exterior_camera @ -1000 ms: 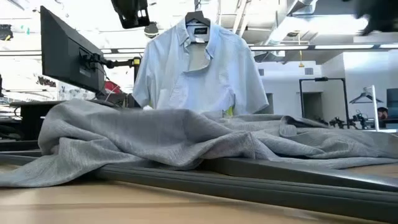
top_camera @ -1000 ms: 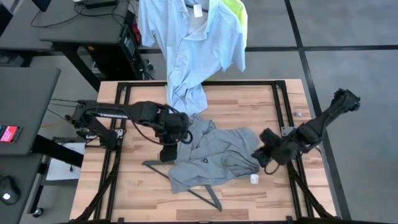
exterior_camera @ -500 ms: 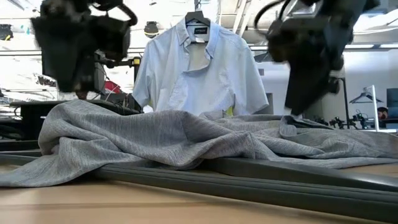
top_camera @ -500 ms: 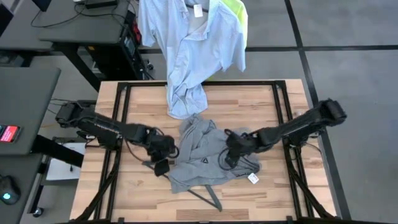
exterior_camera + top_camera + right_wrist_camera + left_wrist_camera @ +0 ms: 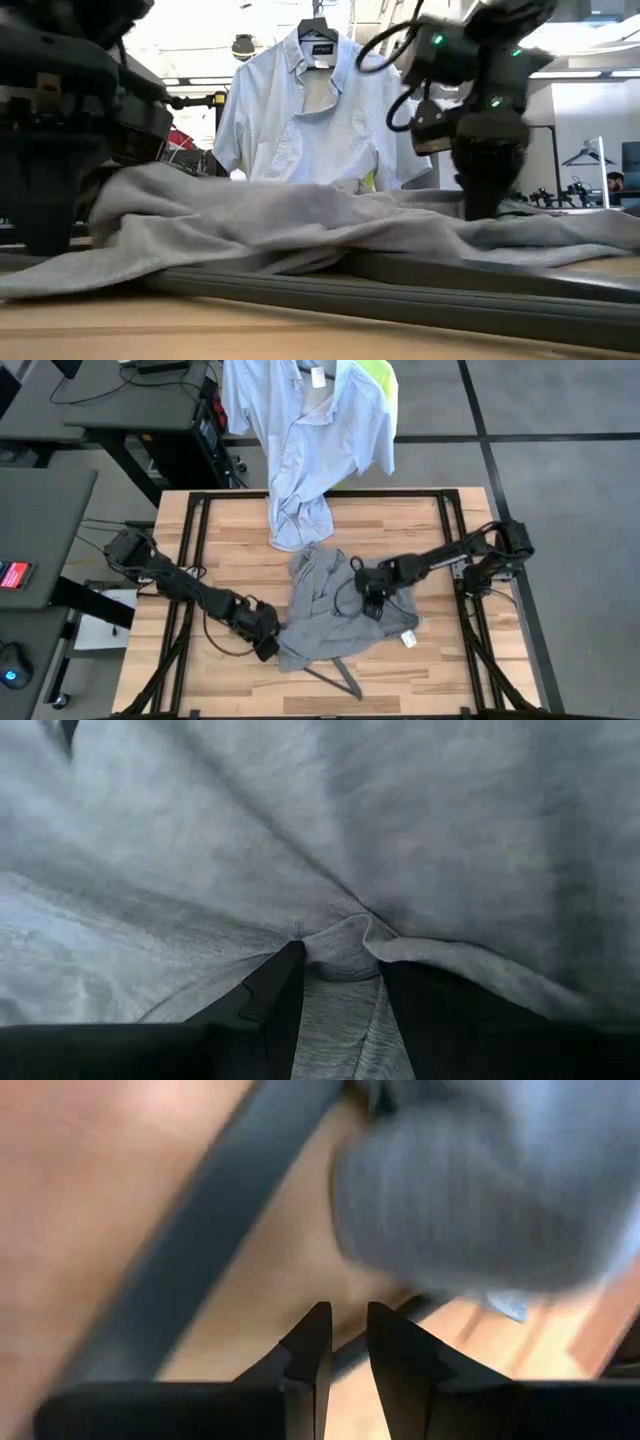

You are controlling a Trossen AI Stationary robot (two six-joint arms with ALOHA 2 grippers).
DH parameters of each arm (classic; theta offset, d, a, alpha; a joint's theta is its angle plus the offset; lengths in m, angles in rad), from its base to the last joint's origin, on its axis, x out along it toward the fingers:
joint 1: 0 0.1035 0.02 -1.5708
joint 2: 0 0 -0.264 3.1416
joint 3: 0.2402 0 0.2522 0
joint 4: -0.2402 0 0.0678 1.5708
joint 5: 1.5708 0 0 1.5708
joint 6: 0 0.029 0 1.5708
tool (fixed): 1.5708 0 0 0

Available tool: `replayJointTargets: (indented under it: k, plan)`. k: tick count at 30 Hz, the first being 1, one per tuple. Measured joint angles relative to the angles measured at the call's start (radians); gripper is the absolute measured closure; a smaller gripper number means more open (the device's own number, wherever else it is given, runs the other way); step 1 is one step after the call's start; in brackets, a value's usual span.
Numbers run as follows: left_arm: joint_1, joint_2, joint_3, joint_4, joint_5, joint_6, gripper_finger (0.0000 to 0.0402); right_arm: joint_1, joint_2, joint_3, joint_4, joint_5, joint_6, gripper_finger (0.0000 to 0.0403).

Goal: Hang clothes
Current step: Hang the gray shirt on the rack

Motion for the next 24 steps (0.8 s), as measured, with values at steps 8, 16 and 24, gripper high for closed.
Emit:
replayJointTargets:
  k: [8,16,24]
  plan:
    - [-0.111,0.174,0.004,0.368,-0.006,-0.198,0.0353,-0.332,0.013,0.05,0.055,0.003,-0.227,0.0269]
    - [-0.066,0.008,-0.004,0.157,0.089,-0.108,0.0353,-0.41,-0.092,0.24,-0.192,-0.098,-0.293,0.0269]
    - [0.004,-0.336,0.026,-0.358,0.004,0.105,0.0352,-0.22,-0.348,0.274,-0.276,-0.154,0.006,0.0269]
